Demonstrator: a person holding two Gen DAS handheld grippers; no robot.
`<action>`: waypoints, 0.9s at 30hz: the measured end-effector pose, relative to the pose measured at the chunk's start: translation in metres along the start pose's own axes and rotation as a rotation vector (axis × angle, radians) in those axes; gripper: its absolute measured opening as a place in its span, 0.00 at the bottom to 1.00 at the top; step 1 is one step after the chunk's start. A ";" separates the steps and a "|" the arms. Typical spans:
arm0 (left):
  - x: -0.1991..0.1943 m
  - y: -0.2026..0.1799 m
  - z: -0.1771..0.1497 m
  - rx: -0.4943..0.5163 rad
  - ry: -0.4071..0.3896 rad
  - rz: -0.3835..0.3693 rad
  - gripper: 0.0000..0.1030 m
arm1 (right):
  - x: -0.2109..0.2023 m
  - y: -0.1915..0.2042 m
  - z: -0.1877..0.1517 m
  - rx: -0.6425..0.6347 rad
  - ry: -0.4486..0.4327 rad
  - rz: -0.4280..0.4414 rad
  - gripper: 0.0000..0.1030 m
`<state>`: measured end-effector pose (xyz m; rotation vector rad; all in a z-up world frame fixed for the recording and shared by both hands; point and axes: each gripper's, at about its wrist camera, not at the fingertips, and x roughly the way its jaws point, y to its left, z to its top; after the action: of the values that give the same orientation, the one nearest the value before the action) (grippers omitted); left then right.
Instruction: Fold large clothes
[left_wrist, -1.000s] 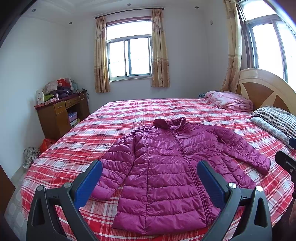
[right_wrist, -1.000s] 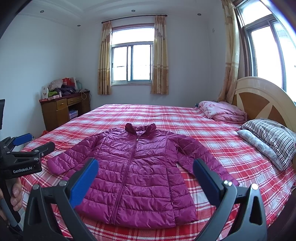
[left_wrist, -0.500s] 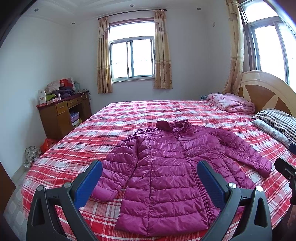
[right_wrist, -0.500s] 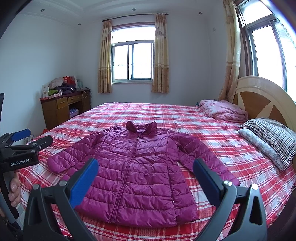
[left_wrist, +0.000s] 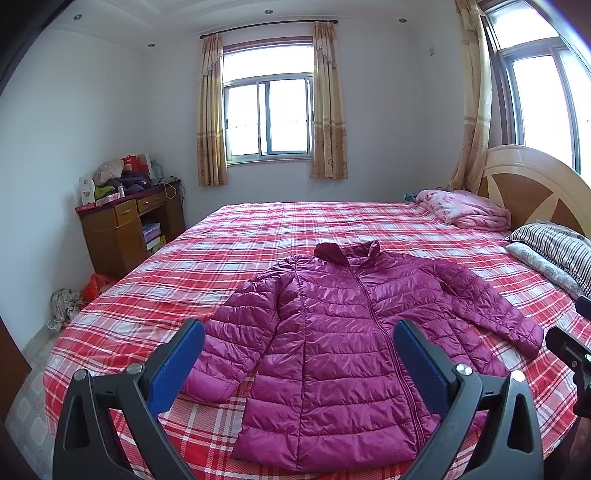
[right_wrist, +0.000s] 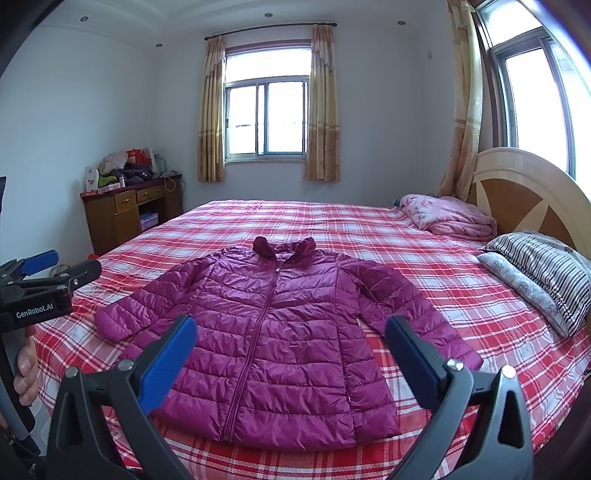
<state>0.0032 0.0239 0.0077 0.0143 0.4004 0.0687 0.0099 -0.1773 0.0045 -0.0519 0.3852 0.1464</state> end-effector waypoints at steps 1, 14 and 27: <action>0.000 0.001 0.000 -0.002 -0.001 0.000 0.99 | 0.000 0.000 -0.001 0.001 0.000 0.000 1.00; 0.000 0.006 0.002 -0.014 -0.002 0.007 0.99 | 0.003 -0.001 -0.003 0.005 0.012 0.003 1.00; 0.002 0.009 0.000 -0.015 0.006 0.008 0.99 | 0.007 -0.002 -0.007 0.010 0.026 0.001 1.00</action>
<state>0.0048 0.0325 0.0075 0.0011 0.4063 0.0792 0.0144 -0.1788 -0.0046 -0.0439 0.4121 0.1454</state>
